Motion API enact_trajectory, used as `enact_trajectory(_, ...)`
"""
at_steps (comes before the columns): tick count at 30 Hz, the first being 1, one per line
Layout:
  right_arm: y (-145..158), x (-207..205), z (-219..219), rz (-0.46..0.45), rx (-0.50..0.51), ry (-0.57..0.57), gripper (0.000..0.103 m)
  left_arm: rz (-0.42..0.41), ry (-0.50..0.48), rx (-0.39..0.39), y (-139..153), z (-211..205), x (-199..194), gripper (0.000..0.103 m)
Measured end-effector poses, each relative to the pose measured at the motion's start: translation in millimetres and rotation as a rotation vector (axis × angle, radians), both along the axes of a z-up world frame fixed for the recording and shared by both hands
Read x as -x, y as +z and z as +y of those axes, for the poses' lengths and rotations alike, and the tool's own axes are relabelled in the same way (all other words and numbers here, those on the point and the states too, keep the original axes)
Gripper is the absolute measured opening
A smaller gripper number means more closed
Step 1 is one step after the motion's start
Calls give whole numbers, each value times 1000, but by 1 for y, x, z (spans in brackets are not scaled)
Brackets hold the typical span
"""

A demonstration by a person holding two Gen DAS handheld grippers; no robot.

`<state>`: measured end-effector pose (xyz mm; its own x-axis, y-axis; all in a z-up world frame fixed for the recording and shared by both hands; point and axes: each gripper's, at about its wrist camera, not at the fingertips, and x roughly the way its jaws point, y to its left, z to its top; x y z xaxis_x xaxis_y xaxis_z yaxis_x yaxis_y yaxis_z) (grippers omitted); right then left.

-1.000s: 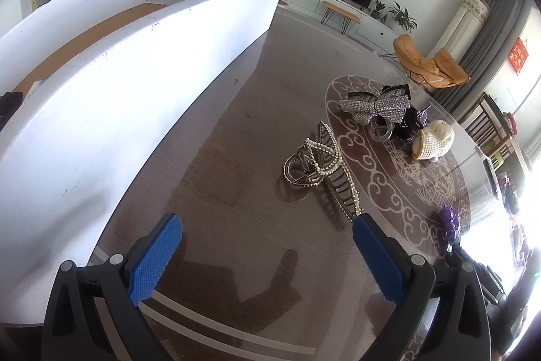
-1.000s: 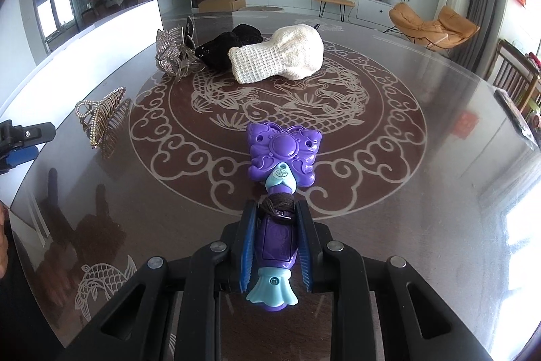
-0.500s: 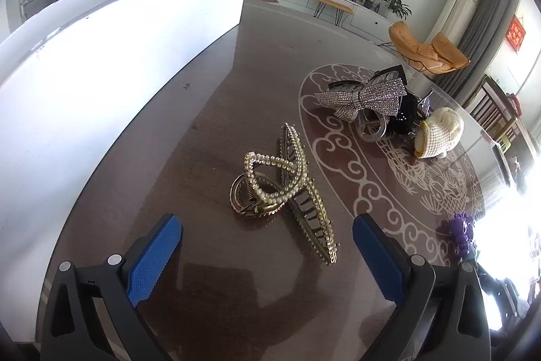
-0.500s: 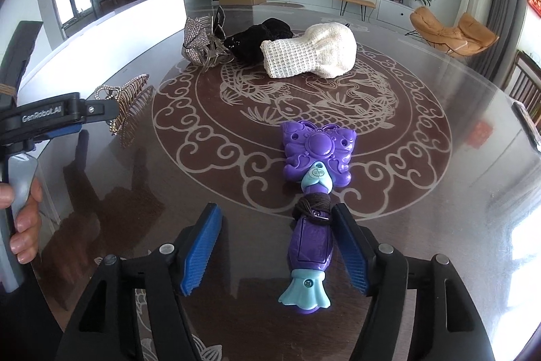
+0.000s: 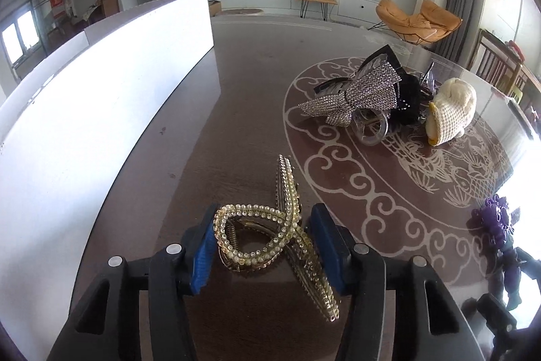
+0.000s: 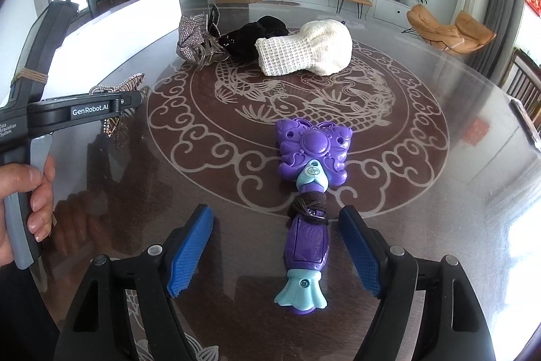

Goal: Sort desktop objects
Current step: 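Lift the purple toy with the right gripper while the left gripper lowers over the gold hair clip, then close the left gripper on the gold pearl hair clip while the right gripper holds the purple toy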

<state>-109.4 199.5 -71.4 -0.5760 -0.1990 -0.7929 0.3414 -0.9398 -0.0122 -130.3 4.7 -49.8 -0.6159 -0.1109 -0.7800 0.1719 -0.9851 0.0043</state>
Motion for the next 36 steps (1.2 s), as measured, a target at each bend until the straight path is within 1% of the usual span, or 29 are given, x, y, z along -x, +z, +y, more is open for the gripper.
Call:
enact_trajectory(6,0,0,0,0,0,0,78,2,-86,-6,2,11,-19,49)
enact_trajectory(10,0,0,0,0,0,0,78,1,-167,-3,2,30,-35,48)
enact_trajectory(16,0,0,0,0,0,0,78,-1,-286,1,4,62,-49,48)
enact_trajectory(22,0,0,0,0,0,0,78,-3,-313,-13,8,64,-49,48)
enact_trajectory(25,0,1,1,-4,-1,-6,82,-5,-322,-21,8,67,-51,48)
enact_trajectory(28,0,1,1,-4,-2,-6,82,-7,-323,2,7,72,-52,49)
enact_trajectory(29,0,1,1,-4,-2,-6,82,-7,-318,6,6,72,-51,50)
enact_trajectory(31,0,1,1,-6,-1,-4,84,-9,-294,26,6,71,-51,60)
enact_trajectory(32,0,2,0,-7,-2,-1,86,-14,-275,39,5,69,-50,72)
enact_trajectory(33,-1,2,-1,-8,-5,0,86,-21,-258,35,5,66,-49,77)
enact_trajectory(35,-1,2,-1,-8,-4,0,86,-30,-246,-7,3,60,-47,78)
enact_trajectory(36,-1,2,-1,-8,-4,0,86,-33,-242,-1,3,59,-47,79)
